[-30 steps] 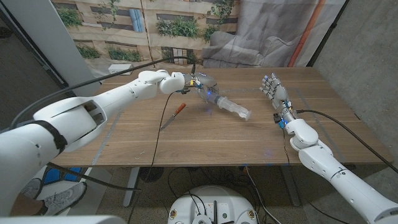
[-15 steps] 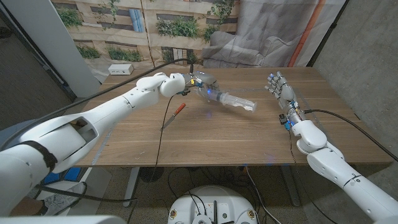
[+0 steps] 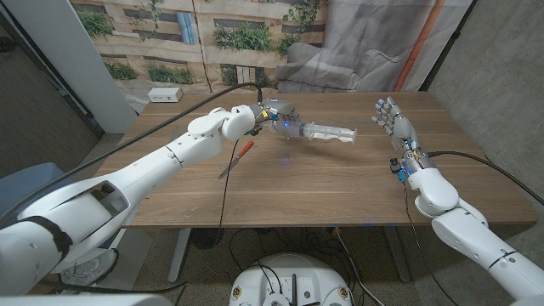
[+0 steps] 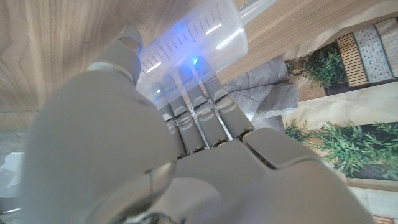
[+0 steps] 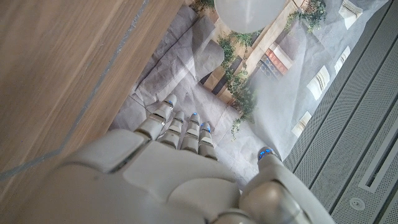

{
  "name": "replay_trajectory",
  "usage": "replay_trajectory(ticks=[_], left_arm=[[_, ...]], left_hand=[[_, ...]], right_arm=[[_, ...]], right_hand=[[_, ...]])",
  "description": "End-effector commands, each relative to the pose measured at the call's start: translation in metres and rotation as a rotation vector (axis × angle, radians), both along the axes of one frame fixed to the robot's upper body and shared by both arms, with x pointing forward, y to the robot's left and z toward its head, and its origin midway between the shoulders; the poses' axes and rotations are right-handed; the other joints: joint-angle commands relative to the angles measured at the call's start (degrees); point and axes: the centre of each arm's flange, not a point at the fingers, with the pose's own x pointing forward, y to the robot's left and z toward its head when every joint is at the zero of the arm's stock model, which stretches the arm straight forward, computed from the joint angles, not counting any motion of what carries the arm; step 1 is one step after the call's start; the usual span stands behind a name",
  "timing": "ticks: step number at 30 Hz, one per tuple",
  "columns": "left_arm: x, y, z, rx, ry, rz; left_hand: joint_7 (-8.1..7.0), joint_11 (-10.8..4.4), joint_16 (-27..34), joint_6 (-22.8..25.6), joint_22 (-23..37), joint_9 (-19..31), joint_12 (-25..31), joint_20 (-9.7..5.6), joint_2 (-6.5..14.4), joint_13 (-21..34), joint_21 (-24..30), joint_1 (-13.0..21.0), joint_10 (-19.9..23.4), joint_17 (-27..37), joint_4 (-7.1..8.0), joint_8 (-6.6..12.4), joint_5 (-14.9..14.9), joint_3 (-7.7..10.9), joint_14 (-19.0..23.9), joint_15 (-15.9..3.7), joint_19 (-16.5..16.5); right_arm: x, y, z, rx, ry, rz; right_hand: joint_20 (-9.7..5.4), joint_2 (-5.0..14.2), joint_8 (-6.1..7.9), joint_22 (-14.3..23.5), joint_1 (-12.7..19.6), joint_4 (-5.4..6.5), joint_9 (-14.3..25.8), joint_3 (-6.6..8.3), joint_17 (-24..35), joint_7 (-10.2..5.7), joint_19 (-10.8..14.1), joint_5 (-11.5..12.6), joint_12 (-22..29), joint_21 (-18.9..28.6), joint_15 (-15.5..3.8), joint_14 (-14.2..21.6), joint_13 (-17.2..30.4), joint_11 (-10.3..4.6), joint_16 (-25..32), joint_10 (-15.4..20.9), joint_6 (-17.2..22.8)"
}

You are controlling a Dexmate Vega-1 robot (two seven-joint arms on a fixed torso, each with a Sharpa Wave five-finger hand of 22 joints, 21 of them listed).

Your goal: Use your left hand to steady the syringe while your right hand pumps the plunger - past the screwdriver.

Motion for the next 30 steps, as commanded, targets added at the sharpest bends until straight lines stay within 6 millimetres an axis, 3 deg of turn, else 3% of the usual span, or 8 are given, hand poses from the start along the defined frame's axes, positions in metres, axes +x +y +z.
replay_trajectory(ticks=[1,7,18,30], left_arm=[[-0.01,-0.002,-0.01,-0.161,0.0,0.04],[-0.01,-0.003,-0.016,-0.261,0.023,0.041],[-0.01,-0.013,-0.025,-0.348,0.044,0.031],[-0.015,-0.016,-0.029,-0.431,0.079,0.035]], left_hand=[[1.97,-2.14,0.37,5.58,0.16,0.26,-0.01,-7.47,5.52,0.23,-0.07,0.39,2.62,0.22,0.6,-0.05,0.35,1.02,0.37,-6.48,1.77],[1.89,-2.0,0.33,5.44,0.17,0.29,-0.12,-7.4,5.71,0.25,-0.13,0.24,2.57,0.21,0.6,-0.2,0.36,1.12,0.19,-6.5,1.69],[1.9,-1.99,0.36,5.62,0.18,0.33,-0.24,-7.38,6.0,0.26,-0.16,-0.18,2.64,0.21,0.66,-0.28,0.35,1.26,0.12,-6.44,1.69],[1.98,-2.17,0.38,5.66,0.19,0.36,-0.32,-7.28,6.1,0.26,-0.12,-0.64,2.82,0.2,0.64,-0.41,0.33,1.33,0.08,-6.43,1.9]], right_arm=[[-0.028,-0.002,-0.001,-0.012,-0.028,-0.101],[-0.034,0.005,-0.001,-0.043,-0.034,-0.148],[-0.044,0.01,0.001,-0.08,-0.024,-0.224],[-0.052,0.016,0.015,-0.168,-0.047,-0.299]], right_hand=[[0.06,1.62,0.27,0.25,0.19,-0.2,0.15,0.31,0.2,-0.31,0.29,0.1,0.13,-0.15,-0.46,0.23,-0.05,0.2,0.39,0.21,0.19],[-0.49,1.46,-0.14,0.24,-0.15,-0.11,0.11,0.29,0.13,-0.85,-0.46,0.04,-0.39,-0.44,-0.82,-0.79,-0.1,-0.43,-0.02,-1.04,-0.83],[-1.49,1.1,-0.39,0.21,-0.92,0.2,-0.01,0.34,-0.18,-1.21,-4.46,0.03,-0.89,-1.32,-1.88,-4.53,-0.33,-1.87,-1.25,-3.18,-2.36],[-2.05,0.78,-0.09,0.22,-1.01,0.05,-0.09,0.52,-0.57,-1.91,-7.52,0.05,-0.55,-1.41,-3.11,-5.86,-0.5,-3.76,-1.34,-2.8,-1.91]])
